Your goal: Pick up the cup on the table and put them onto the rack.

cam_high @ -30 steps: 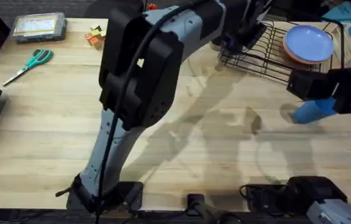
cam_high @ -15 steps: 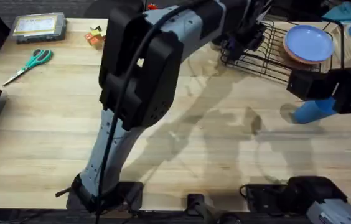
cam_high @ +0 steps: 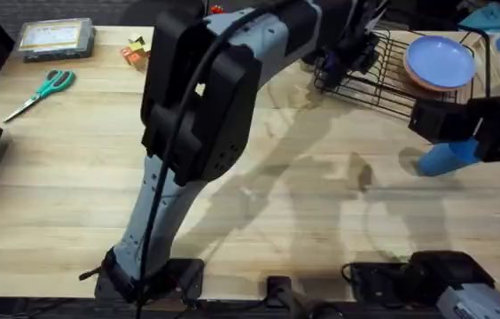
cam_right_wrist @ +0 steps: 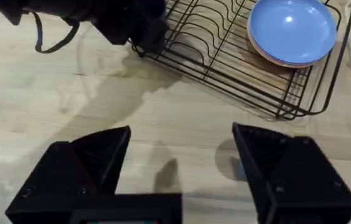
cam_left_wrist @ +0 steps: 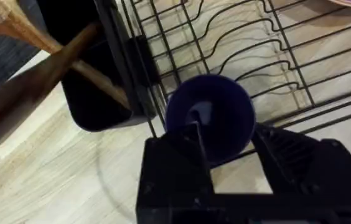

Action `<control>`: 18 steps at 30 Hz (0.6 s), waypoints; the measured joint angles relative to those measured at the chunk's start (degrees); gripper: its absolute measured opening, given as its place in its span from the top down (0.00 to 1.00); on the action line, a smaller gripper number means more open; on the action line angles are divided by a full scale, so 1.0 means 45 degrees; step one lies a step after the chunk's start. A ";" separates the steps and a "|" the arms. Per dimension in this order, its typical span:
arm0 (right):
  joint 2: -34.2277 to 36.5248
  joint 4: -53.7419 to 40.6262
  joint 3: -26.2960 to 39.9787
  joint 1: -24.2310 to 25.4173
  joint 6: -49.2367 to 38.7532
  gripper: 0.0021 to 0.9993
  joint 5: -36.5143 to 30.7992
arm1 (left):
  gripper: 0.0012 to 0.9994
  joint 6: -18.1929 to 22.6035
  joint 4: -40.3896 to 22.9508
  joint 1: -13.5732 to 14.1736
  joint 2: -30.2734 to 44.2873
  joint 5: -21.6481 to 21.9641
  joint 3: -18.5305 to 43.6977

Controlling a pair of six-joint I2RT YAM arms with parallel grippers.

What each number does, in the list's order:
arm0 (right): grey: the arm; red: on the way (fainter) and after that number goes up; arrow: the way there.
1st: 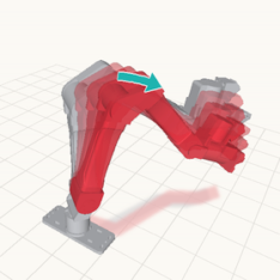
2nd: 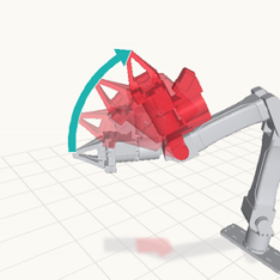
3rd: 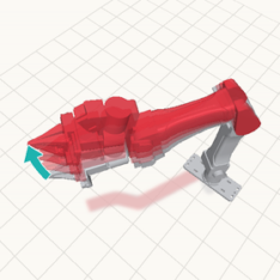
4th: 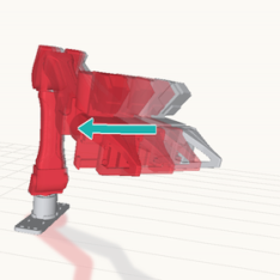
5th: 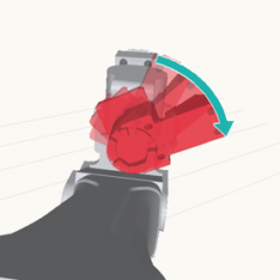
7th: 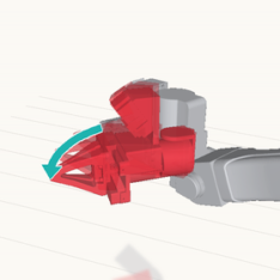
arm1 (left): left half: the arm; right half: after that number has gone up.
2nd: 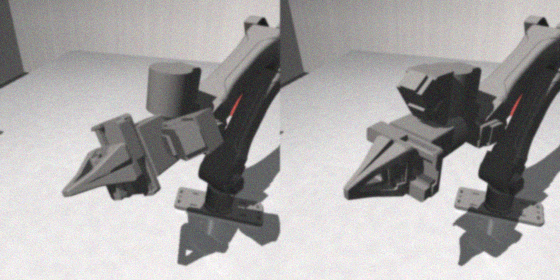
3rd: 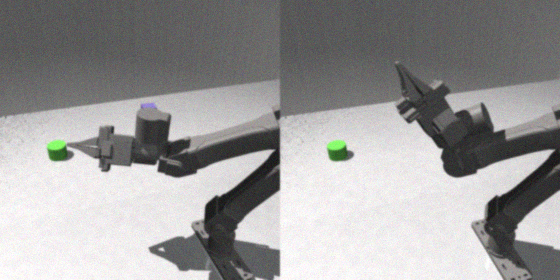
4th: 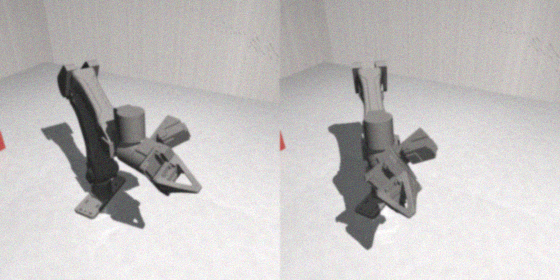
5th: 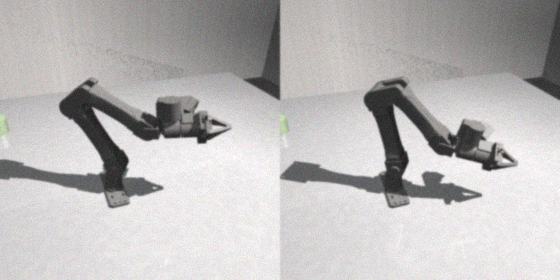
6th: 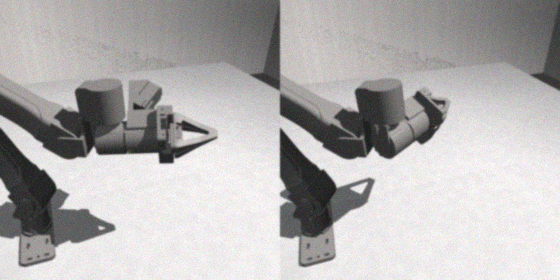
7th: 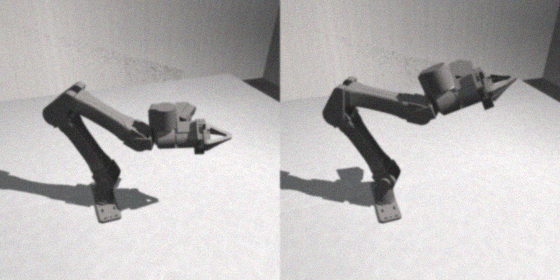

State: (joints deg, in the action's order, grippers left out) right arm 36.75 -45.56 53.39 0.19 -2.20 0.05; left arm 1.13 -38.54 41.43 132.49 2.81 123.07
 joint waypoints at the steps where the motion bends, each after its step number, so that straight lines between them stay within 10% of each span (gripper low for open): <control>1: -0.0003 0.0000 0.0000 0.0000 -0.0003 0.01 0.0000 | 0.48 0.0000 0.0000 0.0000 0.0000 0.0000 0.0000; 18: 0.0000 0.0000 0.0000 0.0000 -0.0003 0.01 -0.0003 | 0.45 0.0000 -0.0063 0.0000 0.0000 -0.0010 0.0000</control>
State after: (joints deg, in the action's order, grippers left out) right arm 36.75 -45.56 53.39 0.19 -2.22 0.03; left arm 1.13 -38.83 41.43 132.49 2.76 123.07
